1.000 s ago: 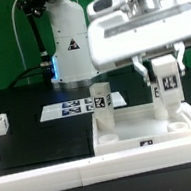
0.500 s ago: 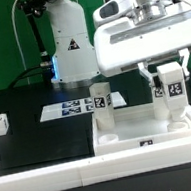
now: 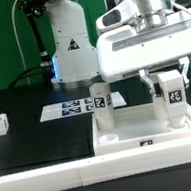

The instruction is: Assemble square table

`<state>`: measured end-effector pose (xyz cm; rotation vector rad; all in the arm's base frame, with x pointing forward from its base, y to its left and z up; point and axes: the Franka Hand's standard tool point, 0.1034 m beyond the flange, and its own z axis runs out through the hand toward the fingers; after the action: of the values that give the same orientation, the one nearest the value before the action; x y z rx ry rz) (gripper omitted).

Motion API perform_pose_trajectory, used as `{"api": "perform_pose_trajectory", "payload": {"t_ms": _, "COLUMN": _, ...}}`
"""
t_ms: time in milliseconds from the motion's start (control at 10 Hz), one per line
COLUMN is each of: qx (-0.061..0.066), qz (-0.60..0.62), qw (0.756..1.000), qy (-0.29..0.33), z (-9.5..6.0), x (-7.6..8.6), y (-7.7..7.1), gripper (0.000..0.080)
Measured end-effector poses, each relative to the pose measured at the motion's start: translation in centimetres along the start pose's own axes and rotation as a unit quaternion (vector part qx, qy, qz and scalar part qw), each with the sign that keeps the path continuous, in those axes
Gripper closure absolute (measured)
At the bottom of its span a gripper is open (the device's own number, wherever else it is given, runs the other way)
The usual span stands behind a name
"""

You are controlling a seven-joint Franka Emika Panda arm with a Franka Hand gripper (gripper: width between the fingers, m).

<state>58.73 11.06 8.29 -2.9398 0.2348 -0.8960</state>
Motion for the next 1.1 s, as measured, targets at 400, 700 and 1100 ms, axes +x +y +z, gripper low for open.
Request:
{"api": "perform_pose_trajectory", "payload": {"t_ms": 400, "qx": -0.003, "qz": -0.005, "qw": 1.000, "qy": -0.013, "z": 0.8, "x": -0.8, "y": 0.1, "gripper": 0.0511}}
{"api": "perform_pose_trajectory", "payload": {"t_ms": 700, "qx": -0.003, "qz": -0.006, "qw": 1.000, "qy": -0.006, "z": 0.8, "x": -0.8, "y": 0.1, "gripper": 0.0511}}
{"api": "perform_pose_trajectory", "payload": {"t_ms": 1100, "qx": -0.001, "qz": -0.008, "qw": 1.000, "qy": -0.005, "z": 0.8, "x": -1.0, "y": -0.4, "gripper": 0.0511}}
